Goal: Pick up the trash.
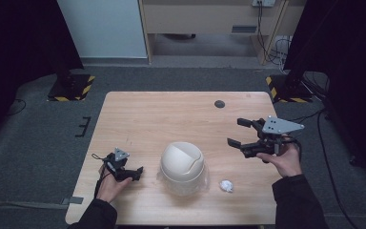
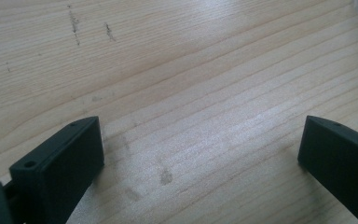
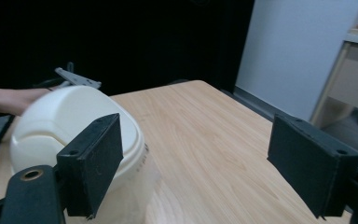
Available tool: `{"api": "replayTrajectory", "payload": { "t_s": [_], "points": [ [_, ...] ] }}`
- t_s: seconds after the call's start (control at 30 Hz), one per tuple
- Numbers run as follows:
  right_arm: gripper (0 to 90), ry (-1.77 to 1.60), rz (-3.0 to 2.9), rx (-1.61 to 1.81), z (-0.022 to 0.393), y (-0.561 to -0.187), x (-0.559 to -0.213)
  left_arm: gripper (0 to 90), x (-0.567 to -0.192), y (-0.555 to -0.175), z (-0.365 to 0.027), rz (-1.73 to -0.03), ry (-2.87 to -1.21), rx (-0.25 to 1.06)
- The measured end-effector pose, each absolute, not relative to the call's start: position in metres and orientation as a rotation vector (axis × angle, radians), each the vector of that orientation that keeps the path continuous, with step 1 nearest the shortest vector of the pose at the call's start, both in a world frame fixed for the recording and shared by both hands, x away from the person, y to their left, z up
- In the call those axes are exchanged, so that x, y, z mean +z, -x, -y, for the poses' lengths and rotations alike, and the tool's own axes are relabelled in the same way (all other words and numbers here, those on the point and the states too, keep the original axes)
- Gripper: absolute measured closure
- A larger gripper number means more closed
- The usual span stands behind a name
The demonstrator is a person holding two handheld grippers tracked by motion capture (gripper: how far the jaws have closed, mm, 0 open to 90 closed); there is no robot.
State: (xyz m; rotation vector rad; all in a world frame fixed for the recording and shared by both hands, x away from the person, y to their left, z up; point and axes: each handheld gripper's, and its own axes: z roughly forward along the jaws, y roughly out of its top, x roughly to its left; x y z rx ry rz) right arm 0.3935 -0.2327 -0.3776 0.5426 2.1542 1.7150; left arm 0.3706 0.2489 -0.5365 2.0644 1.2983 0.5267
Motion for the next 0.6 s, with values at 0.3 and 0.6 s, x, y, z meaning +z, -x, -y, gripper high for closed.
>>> {"api": "replayTrajectory", "payload": {
  "t_s": [0.3,0.6],
  "points": [
    [17.6,-0.461,-2.254,1.726,0.212,-0.394,-0.378,0.0,-0.536,-0.371,-0.249,-1.298,-2.065,0.527],
    [17.9,-0.362,-2.314,1.77,0.189,-0.389,-0.369,0.0,-0.537,-0.371,-0.249,-1.298,-2.064,0.527]
  ]
}}
